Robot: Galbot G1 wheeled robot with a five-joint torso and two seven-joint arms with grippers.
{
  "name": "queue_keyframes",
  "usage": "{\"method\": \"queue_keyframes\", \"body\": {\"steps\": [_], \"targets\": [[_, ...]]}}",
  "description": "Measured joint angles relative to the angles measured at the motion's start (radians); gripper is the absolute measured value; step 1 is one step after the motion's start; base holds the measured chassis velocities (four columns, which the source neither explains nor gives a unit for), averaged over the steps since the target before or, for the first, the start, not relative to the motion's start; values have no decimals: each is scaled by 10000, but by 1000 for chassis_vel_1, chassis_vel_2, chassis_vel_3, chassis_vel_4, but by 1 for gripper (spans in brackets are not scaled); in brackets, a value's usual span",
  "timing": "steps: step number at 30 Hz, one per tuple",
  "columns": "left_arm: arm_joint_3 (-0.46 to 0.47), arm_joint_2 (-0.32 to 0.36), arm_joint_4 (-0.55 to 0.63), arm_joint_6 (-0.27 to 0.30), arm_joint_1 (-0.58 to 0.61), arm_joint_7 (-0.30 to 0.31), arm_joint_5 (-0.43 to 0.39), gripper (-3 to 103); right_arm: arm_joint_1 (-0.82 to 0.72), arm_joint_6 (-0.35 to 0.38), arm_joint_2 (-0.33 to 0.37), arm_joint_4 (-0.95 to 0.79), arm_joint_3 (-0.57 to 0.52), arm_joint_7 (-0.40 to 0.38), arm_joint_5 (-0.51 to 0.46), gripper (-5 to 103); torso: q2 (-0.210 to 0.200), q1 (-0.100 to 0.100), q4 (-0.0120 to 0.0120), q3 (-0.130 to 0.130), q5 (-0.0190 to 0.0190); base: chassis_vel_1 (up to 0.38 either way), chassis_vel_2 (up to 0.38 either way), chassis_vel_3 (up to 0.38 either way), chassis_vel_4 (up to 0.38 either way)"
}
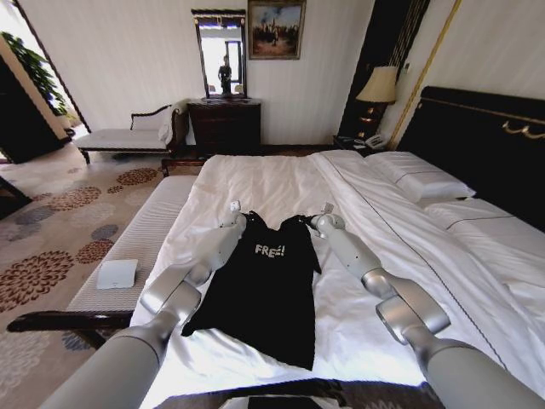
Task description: Fold the clothes on the bed.
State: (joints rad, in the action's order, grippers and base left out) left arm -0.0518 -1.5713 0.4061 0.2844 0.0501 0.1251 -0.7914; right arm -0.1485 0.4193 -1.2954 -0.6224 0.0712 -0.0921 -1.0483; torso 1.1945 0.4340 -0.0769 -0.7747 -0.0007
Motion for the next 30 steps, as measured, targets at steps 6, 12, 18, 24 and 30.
{"method": "queue_keyframes", "body": {"steps": [6,12,18,24,30], "targets": [[292,59,-220,-76,114,-35,279,2,172,-292,-276,683,-164,511,602,1,0,0,2,0,-2,0,0,0,0],[476,59,-298,-109,174,-8,416,2,357,-424,-459,1111,-247,719,963,1,0,0,2,2,-1,0,0,0,0],[675,127,9,281,319,195,120,15,321,-394,-456,897,-31,882,1147,14,0,-1,2,2,-1,0,0,0,0],[820,66,-140,368,264,349,404,36,289,-408,-485,1061,-221,581,1321,36,0,0,-1,2,0,0,0,0,0],[560,480,641,437,614,723,97,58,-237,-125,-9,-179,-267,-11,709,57,0,1,0,1,1,0,0,0,0]]}}
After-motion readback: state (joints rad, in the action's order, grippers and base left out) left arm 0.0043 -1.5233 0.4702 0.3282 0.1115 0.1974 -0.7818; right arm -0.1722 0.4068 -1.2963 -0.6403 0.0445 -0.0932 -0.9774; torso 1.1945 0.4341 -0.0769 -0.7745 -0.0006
